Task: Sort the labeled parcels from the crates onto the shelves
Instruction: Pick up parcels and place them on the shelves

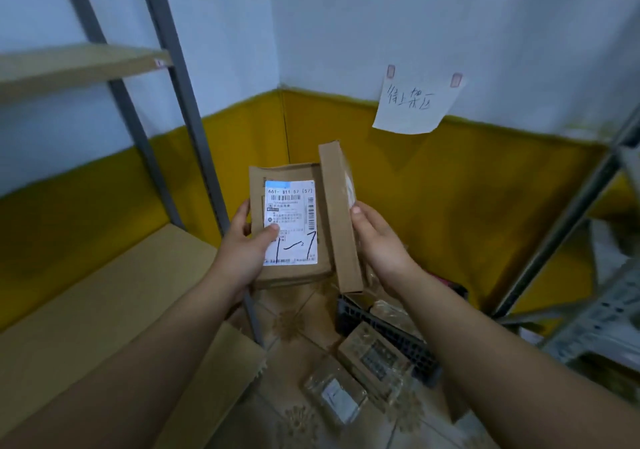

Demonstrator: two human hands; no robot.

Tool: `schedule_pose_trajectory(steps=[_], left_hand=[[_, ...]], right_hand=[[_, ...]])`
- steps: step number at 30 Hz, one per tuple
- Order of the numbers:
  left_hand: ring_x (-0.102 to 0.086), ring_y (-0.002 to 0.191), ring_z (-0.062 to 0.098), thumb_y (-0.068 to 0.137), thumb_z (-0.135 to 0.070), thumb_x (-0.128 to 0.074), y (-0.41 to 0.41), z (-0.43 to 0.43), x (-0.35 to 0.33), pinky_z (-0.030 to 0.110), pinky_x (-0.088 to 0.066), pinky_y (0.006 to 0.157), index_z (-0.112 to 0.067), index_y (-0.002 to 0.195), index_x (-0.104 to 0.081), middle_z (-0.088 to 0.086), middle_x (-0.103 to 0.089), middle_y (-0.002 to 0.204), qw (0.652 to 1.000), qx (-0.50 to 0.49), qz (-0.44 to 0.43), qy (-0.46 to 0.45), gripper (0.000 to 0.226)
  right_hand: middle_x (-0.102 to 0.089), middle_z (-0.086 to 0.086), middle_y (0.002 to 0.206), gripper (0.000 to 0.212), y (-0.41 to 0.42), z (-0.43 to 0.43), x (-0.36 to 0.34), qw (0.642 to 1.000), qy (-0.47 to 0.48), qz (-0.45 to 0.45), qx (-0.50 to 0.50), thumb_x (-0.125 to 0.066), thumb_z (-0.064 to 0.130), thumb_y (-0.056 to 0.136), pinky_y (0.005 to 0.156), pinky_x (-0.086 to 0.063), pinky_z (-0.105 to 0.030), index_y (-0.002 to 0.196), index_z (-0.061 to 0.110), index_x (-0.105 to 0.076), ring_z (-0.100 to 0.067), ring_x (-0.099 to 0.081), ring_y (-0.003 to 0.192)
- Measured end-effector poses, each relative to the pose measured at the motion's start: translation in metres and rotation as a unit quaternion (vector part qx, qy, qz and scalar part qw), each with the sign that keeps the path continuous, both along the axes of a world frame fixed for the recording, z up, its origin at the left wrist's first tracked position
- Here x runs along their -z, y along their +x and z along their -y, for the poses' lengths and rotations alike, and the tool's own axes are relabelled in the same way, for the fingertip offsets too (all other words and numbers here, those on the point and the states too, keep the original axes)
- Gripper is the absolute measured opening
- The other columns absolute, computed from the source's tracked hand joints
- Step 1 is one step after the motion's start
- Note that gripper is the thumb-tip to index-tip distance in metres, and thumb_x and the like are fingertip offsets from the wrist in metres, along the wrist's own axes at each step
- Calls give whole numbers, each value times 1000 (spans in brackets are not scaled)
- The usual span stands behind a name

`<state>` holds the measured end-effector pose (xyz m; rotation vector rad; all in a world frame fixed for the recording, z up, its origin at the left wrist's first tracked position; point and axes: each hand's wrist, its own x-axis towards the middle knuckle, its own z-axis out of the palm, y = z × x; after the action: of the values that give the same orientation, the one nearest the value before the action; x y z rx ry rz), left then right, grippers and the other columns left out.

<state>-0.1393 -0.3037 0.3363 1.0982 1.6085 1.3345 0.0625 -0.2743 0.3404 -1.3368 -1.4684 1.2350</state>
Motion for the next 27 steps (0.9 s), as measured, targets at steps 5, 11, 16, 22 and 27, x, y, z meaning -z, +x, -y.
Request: schedule_pose_trajectory(steps=[5, 11, 16, 22, 27], left_hand=[[-71, 88, 17, 94, -22, -62, 6, 12, -27, 38, -59, 73, -43, 148, -27, -3, -64, 120, 1000, 17, -10, -2, 68], [-72, 90, 19, 94, -19, -62, -15, 22, -48, 43, -60, 77, -40, 148, -29, 0, -65, 122, 999, 38, 3, 21, 66], [-69, 86, 10, 94, -16, -61, -49, 36, -51, 23, -57, 57, -40, 149, -25, -7, -58, 128, 997, 54, -38, 38, 69], [-62, 110, 23, 96, -16, -58, -50, 44, -28, 40, -54, 83, -40, 150, -22, -7, -55, 128, 993, 106, -24, 40, 70], [-61, 111, 22, 96, -13, -57, -10, 60, -11, 40, -55, 83, -39, 148, -29, -12, -56, 124, 984, 176, -17, 38, 65]], right_hand=[[-42, 4, 149, 115, 13, 7, -6, 1000, 7, 9, 27, -56, 98, 50, 107, -42, -55, 149, 47, -26, -23, -47, 132], [-48, 11, 135, 108, 11, 34, -36, 995, -14, -32, 93, -76, 57, 76, 103, -45, -41, 157, 34, -7, -19, -57, 115], [-66, 0, 118, 101, 1, 57, -38, 985, -15, -84, 151, -79, 27, 83, 76, -61, -45, 154, 43, -9, -19, -75, 85], [-63, 14, 108, 89, 16, 105, -28, 969, 30, -77, 235, -68, 12, 92, 51, -54, -20, 156, 39, -12, 3, -70, 67], [-59, 14, 121, 84, 60, 162, -17, 942, 53, -48, 327, -63, 11, 96, 59, -54, -16, 156, 40, -11, 1, -65, 84]])
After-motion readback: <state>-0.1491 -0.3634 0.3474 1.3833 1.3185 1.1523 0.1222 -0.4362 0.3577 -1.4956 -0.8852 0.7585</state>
